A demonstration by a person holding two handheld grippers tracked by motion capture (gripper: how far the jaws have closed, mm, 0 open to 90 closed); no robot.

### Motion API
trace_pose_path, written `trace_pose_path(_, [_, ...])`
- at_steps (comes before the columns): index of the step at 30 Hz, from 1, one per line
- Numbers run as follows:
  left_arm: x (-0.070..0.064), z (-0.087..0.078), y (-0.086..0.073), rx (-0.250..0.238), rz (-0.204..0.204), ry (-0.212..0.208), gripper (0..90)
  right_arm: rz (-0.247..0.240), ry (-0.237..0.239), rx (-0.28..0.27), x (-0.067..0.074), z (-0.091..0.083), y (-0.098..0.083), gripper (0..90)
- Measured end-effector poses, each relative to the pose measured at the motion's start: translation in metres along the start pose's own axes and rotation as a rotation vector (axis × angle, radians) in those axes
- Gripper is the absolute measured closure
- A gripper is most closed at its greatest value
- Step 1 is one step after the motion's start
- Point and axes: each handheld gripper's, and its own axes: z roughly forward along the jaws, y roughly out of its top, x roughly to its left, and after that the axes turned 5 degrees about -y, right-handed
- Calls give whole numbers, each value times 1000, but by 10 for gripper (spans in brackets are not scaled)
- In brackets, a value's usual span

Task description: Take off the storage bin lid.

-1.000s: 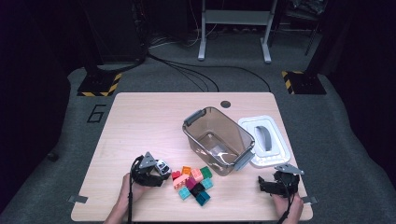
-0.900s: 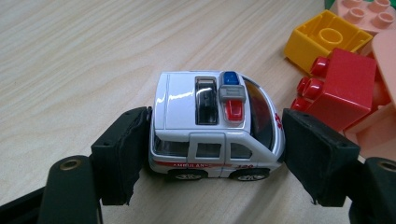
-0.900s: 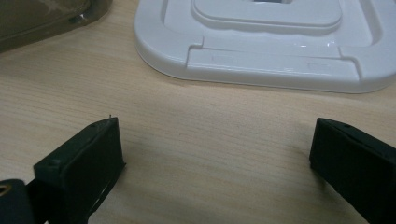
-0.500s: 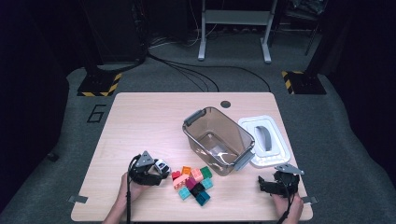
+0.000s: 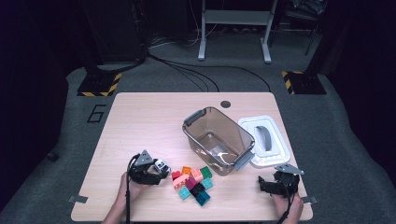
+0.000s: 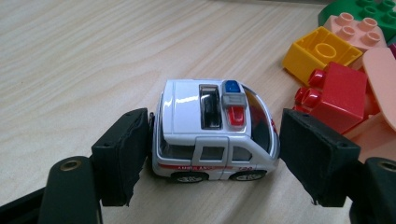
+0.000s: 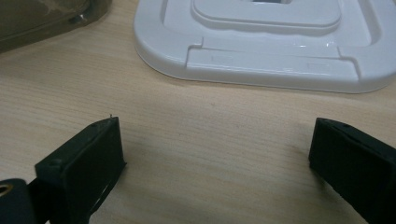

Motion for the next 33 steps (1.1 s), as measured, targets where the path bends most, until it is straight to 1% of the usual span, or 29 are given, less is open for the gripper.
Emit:
trace_pose_path(1, [-1, 0, 0, 2, -12, -3, 227, -1, 1, 2, 0, 0, 0, 22])
trace_pose_path(2, [-1, 0, 1, 10, 8, 4, 215, -1, 1, 2, 0, 0, 0, 22])
trace_pose_path(3, [-2, 2, 1, -1, 0, 9, 214, -1, 1, 1, 0, 0, 0, 22])
trace_pose_path(4, [-2, 3, 1, 10, -1, 10, 213, -1, 0, 1, 0, 0, 0, 22])
trace_pose_path(5, [-2, 4, 1, 11, 12, 22, 214, -1, 0, 1, 0, 0, 0, 22])
trace_pose_path(7, [-4, 6, 1, 29, 6, 19, 216, -1, 0, 1, 0, 0, 0, 22])
trace_pose_path(8, [-5, 7, 1, 36, 25, 34, 224, -1, 0, 1, 0, 0, 0, 22])
trace_pose_path(9, [-6, 8, 1, 39, 28, 30, 242, -1, 0, 1, 0, 0, 0, 22])
trace_pose_path(11, [-5, 8, 1, 41, 36, 30, 247, -1, 0, 1, 0, 0, 0, 23])
trace_pose_path(12, [-6, 8, 1, 32, 23, 35, 249, 1, 0, 2, 0, 0, 0, 23])
trace_pose_path(14, [-5, 8, 1, 34, 24, 27, 255, 1, -1, 2, 0, 0, 0, 23])
trace_pose_path(15, [-3, 7, 1, 40, 37, 30, 257, 1, 0, 2, 0, 0, 0, 23])
trace_pose_path(16, [-3, 7, 1, 35, 35, 32, 258, 2, -1, 2, 0, 0, 0, 24])
trace_pose_path(17, [-2, 7, 1, 40, 35, 32, 259, 2, 0, 2, 0, 0, 0, 24])
trace_pose_path(18, [-2, 7, 1, 31, 27, 34, 260, 2, 0, 2, 0, 0, 0, 24])
trace_pose_path(19, [-1, 6, 1, 43, 32, 32, 260, 2, 0, 2, 0, 0, 0, 24])
trace_pose_path(21, [0, 7, 0, 28, 30, 37, 260, 1, 1, 2, 0, 0, 0, 25])
trace_pose_path(24, [2, 5, 0, 36, 24, 26, 260, -1, 1, 1, 0, 0, 0, 25])
trace_pose_path(25, [2, 4, 0, 32, 18, 18, 260, -2, 1, 1, 0, 0, 0, 25])
trace_pose_path(26, [3, 5, 0, 20, 10, 22, 260, -2, 2, 0, 0, 0, 0, 25])
trace_pose_path(27, [4, 4, 0, 28, 16, 16, 260, -2, 2, 1, 0, 0, 0, 26])
trace_pose_path(29, [6, 4, 0, 5, -5, 6, 260, -1, 1, 0, 0, 0, 0, 26])
trace_pose_path(30, [7, 3, 1, 9, -2, 2, 260, -1, 1, 1, 0, 0, 0, 26])
trace_pose_path(33, [8, 2, 4, -8, -7, -4, 260, -1, 1, 1, 0, 0, 0, 26])
